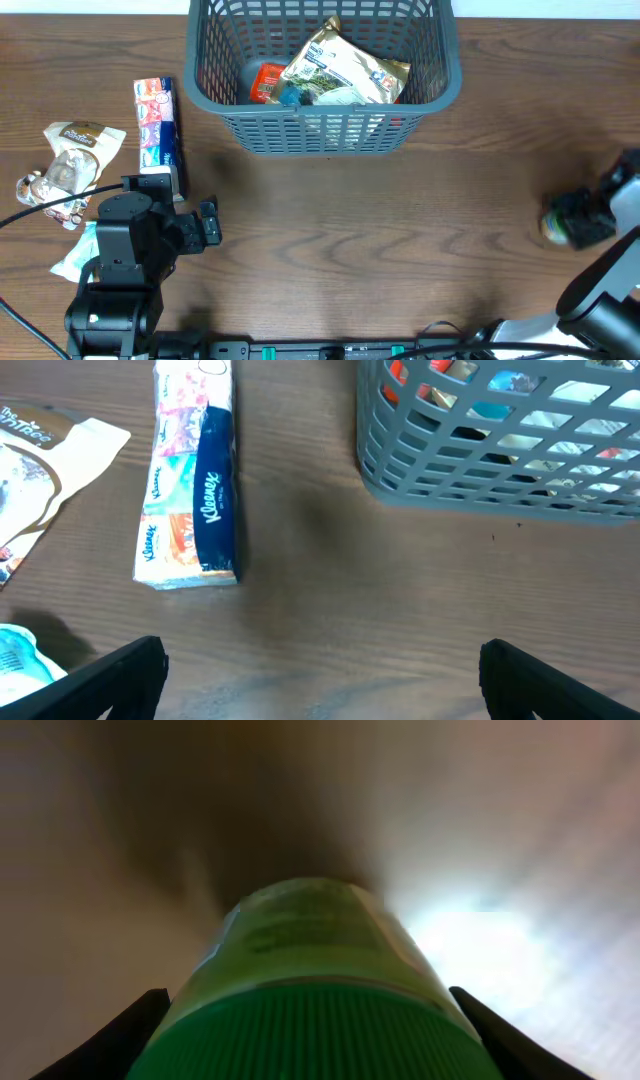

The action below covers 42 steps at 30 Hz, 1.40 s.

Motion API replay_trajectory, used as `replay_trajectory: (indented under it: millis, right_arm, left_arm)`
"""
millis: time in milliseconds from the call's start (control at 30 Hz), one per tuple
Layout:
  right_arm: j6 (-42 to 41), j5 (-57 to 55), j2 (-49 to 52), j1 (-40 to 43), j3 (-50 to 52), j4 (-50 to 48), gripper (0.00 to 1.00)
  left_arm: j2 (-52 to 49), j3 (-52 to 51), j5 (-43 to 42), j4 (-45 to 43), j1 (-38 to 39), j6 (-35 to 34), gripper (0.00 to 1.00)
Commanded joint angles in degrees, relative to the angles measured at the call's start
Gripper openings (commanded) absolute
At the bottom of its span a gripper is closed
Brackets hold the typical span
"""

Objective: Pack container
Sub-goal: 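Grasp the green jar, lift it and place it in the basket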

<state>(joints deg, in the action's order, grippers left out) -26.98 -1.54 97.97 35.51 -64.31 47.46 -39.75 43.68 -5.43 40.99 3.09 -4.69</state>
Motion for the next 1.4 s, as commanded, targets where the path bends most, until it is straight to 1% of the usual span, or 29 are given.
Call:
replay_trajectory:
  millis: [0,133,233,333,400,433,500,567,633,667,800,1000,1200,1233,1267,1333,1367]
  right_arm:
    - [9.3,3.1,-5.2,-7.6,-10.4,1.7,0.01]
    - [17.7,2.9,-5.3,-18.5,-26.1,7.8,0.01]
    - [21.1,1.0,-5.3,-25.2,-35.3,9.2,0.01]
    - [26.9,-1.4,-5.3,-32.7,-44.3,8.5,0.01]
    - [33.7,-2.9,-5.3,-37.4,-48.1,6.6,0.01]
    - [38.4,-3.2,-5.3,-40.0,-49.5,5.4,0.01]
    - [49.2,-2.8,-5.3,-44.8,-50.4,2.2,0.01]
    - [57.7,-2.7,-4.9,-49.1,-50.4,-0.5,0.01]
    - [62.9,-2.7,-3.8,-52.2,-50.4,-2.1,0.01]
    - [64.0,-2.7,-2.9,-53.4,-50.4,-2.7,0.01]
    - [64.3,-1.5,2.5,-55.4,-50.4,-2.6,0.01]
    - [61.7,6.5,13.1,-55.8,-50.4,1.0,0.01]
    - [60.4,8.5,20.6,-56.0,-50.4,6.8,0.02]
    - [60.5,8.5,21.2,-56.0,-50.4,8.1,0.08]
    - [60.5,8.5,21.4,-56.0,-50.4,9.4,0.29]
    - [60.4,8.5,21.4,-56.0,-50.4,10.7,0.54]
    - [60.2,8.4,20.8,-56.0,-50.5,10.8,0.63]
  left_arm:
    - [0.2,1.2,0.0,0.1,-0.3,-0.3,0.99]
    - [0.2,1.2,0.0,0.1,-0.3,-0.3,0.99]
    - [0.2,1.2,0.0,0.1,-0.3,-0.3,0.98]
    - [0.2,1.2,0.0,0.1,-0.3,-0.3,0.98]
    - [0.2,1.2,0.0,0.1,-0.3,-0.3,0.98]
    - [0.2,1.2,0.0,0.1,-0.3,-0.3,0.98]
    - [0.2,1.2,0.0,0.1,-0.3,-0.3,0.98]
    - [0.2,1.2,0.0,0.1,-0.3,-0.3,0.98]
    - [0.2,1.2,0.0,0.1,-0.3,-0.3,0.99]
    - [0.2,1.2,0.0,0.1,-0.3,-0.3,0.99]
    - [0.2,1.2,0.0,0.2,-0.3,-0.3,0.98]
    - [0.2,1.2,0.0,0.1,-0.3,-0.3,0.98]
    - [0.2,1.2,0.0,0.1,-0.3,-0.3,0.98]
    - [0.2,1.2,0.0,0.1,-0.3,-0.3,0.99]
    - [0.2,1.2,0.0,0.2,-0.3,-0.3,0.98]
    - [0.2,1.2,0.0,0.1,-0.3,-0.3,0.98]
    - [0.2,1.2,0.0,0.1,-0.3,-0.3,0.98]
